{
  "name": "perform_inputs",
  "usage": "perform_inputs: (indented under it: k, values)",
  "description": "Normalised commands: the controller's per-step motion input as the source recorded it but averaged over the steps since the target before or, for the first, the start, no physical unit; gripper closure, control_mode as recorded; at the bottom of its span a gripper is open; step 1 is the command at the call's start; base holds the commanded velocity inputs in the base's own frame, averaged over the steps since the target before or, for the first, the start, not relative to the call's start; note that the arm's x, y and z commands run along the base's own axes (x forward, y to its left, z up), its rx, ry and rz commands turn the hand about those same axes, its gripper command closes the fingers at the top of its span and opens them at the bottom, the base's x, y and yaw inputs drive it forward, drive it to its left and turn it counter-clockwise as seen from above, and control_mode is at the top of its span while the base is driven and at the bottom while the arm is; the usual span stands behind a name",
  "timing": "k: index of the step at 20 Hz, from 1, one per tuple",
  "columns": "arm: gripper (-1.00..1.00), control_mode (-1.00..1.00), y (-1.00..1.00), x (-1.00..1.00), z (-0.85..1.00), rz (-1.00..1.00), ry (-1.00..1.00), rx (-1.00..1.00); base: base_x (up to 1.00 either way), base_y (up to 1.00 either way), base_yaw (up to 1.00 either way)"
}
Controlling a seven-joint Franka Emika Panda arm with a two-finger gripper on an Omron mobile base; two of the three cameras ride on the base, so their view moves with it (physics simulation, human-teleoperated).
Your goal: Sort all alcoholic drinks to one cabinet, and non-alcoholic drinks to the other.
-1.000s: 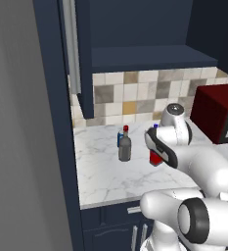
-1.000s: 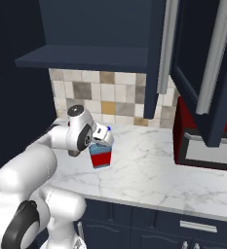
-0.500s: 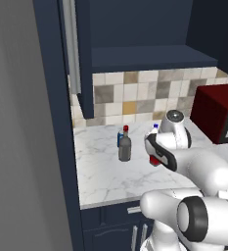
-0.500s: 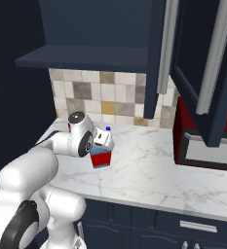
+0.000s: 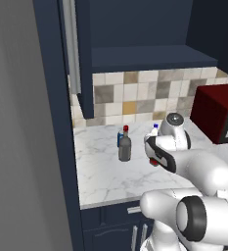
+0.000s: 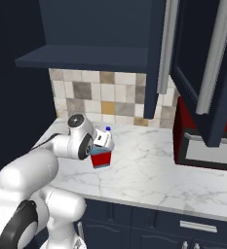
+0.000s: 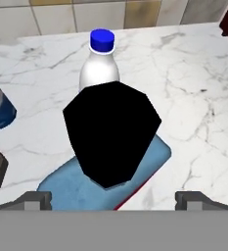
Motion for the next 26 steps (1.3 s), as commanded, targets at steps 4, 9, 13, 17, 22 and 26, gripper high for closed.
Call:
perform_inputs:
  k: [4,9,13,17,22,26]
  values:
    - [-1.00,-1.00,0.00,0.21,0.02,0.00,0.00,0.00,0.00,0.00,0.00]
    - [-1.00,-1.00,-0.03,0.19,0.05,-0.02,0.00,0.00,0.00,0.00,0.00]
    - [-1.00,-1.00,-0.03,0.23,0.02,-0.02,0.00,0.00,0.00,0.00,0.00]
    - [-1.00,-1.00,-0.06,0.23,0.00,-0.01,0.00,0.00,0.00,0.00,0.00]
    - [-1.00,-1.00,-0.10,0.16,0.00,0.00,-0.01,0.00,0.00,0.00,0.00]
    - [-1.00,-1.00,-0.12,0.05,0.00,0.00,-0.04,0.00,0.00,0.00,0.00]
